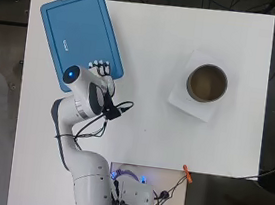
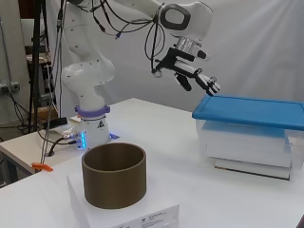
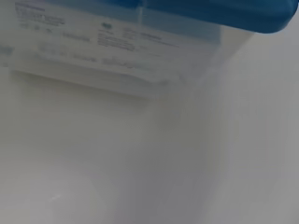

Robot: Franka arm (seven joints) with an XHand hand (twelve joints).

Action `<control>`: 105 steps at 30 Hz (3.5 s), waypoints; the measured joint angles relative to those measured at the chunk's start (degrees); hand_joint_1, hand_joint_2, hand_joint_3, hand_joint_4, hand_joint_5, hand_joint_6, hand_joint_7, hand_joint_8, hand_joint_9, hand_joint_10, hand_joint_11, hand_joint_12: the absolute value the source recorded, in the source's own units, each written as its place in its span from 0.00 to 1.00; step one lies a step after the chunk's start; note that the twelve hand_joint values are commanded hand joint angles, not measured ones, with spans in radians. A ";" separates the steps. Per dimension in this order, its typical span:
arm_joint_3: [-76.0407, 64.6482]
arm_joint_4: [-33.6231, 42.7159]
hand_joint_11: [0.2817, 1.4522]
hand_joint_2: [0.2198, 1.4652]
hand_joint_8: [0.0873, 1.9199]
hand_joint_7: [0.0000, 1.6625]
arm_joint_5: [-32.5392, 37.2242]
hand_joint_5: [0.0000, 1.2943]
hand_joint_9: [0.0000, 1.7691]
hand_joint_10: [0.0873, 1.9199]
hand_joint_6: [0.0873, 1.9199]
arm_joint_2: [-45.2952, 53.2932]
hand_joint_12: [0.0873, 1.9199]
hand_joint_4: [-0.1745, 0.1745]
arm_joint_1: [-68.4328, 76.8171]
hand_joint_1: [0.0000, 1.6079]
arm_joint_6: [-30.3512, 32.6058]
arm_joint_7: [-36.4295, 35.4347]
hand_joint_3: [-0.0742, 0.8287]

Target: Teleoperate dual arm-hand system to remove items from a box

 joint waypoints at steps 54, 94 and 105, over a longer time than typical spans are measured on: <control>8.95 6.30 0.38 0.84 0.92 0.47 -13.05 0.51 0.55 0.92 0.75 4.35 0.85 0.52 3.67 0.68 11.75 2.25 0.09; -2.13 4.89 0.34 0.74 0.00 0.49 15.91 0.42 0.49 0.00 0.00 4.12 0.00 0.43 10.45 0.12 8.32 -3.73 0.08; -5.18 7.39 0.33 0.75 0.00 0.45 15.74 0.40 0.46 0.00 0.00 10.33 0.00 0.48 9.70 0.10 3.94 2.65 0.09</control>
